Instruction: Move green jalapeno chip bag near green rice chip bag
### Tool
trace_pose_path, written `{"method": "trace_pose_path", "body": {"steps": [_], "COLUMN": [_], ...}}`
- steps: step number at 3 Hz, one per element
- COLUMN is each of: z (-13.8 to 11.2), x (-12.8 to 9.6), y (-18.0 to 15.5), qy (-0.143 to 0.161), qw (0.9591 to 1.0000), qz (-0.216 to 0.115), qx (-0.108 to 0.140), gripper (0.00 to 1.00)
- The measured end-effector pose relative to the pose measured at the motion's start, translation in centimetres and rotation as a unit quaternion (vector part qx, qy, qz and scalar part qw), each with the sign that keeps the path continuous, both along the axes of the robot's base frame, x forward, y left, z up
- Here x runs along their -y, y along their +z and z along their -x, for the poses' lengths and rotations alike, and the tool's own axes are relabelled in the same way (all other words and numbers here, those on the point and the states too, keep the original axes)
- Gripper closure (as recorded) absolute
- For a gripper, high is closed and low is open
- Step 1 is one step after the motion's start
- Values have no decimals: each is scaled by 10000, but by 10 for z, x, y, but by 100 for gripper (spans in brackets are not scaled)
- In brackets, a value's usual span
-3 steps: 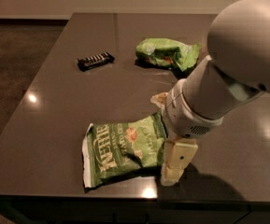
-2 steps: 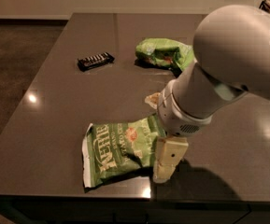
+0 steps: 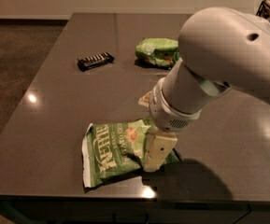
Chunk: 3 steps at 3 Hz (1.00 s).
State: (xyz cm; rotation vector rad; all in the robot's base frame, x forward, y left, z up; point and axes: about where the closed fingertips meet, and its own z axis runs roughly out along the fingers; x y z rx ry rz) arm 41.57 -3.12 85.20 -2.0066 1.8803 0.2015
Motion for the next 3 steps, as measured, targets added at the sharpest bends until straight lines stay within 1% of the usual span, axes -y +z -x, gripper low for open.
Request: {"method": "trace_pose_path", "body": {"steps": [1, 2, 3], "z": [-4, -15, -40], "x": [0, 7, 19], "y": [4, 15, 25], "qy": [0, -184, -454], "qw": [10000, 9997, 9989], "qz": [34, -41, -59], "qx": [-44, -123, -137], "gripper": [37, 60, 83]}}
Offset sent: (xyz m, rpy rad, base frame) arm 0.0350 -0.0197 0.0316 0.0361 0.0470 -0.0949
